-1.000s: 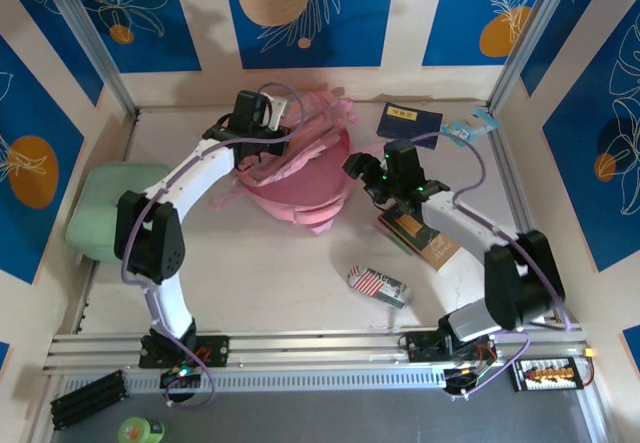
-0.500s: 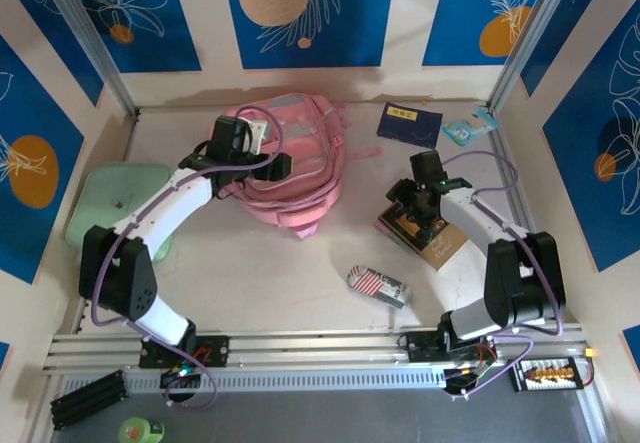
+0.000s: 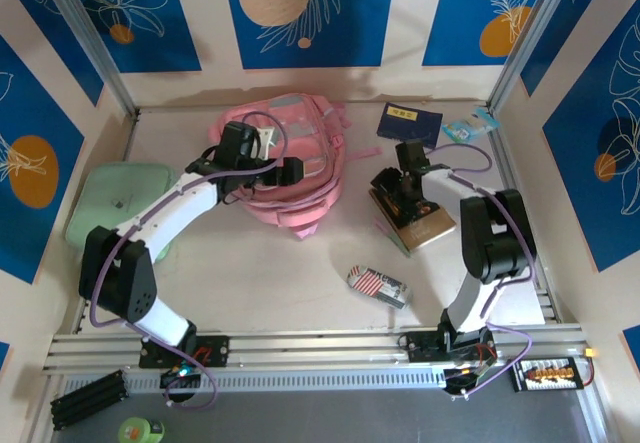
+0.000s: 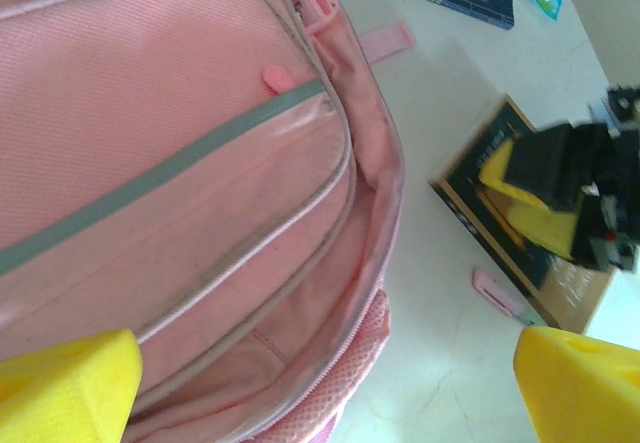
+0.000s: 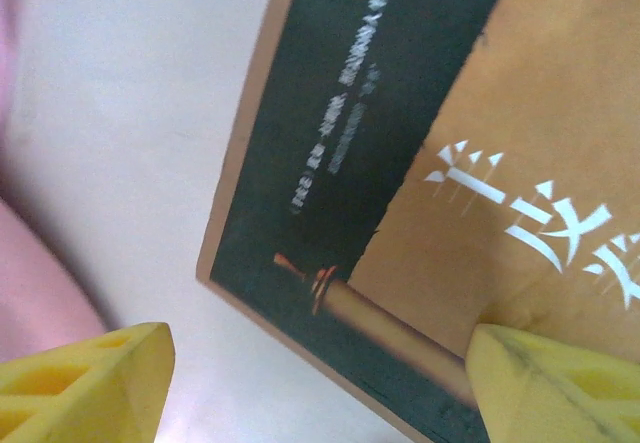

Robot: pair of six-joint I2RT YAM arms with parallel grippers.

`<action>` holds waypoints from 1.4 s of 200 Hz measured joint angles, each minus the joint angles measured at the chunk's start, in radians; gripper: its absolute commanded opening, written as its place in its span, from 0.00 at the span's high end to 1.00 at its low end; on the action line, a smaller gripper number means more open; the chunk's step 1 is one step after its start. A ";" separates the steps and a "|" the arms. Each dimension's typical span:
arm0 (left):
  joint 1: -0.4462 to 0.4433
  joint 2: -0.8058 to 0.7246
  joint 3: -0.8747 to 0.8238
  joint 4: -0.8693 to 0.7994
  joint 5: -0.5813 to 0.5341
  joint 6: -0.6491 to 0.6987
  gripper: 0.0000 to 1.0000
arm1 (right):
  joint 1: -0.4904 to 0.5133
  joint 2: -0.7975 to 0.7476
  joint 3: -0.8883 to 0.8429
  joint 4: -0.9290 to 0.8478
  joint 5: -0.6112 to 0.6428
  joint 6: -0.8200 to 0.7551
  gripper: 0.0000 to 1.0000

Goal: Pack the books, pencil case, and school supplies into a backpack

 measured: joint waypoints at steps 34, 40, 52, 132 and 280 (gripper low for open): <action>-0.019 0.007 0.000 0.018 0.000 -0.047 0.00 | 0.014 0.071 0.084 0.063 -0.025 -0.019 0.22; -0.023 0.010 0.000 0.022 0.000 -0.057 0.00 | 0.014 0.072 0.087 0.062 -0.024 -0.030 0.21; -0.032 0.017 0.000 0.034 0.002 -0.080 0.00 | 0.014 0.063 0.089 0.051 -0.018 -0.057 0.21; -0.240 0.291 0.129 0.209 0.084 -0.385 0.15 | -0.203 -0.100 0.055 -0.109 0.025 -0.321 0.24; -0.356 0.804 0.684 -0.009 -0.003 -0.561 0.46 | -0.294 0.170 0.240 -0.273 -0.017 -0.592 0.46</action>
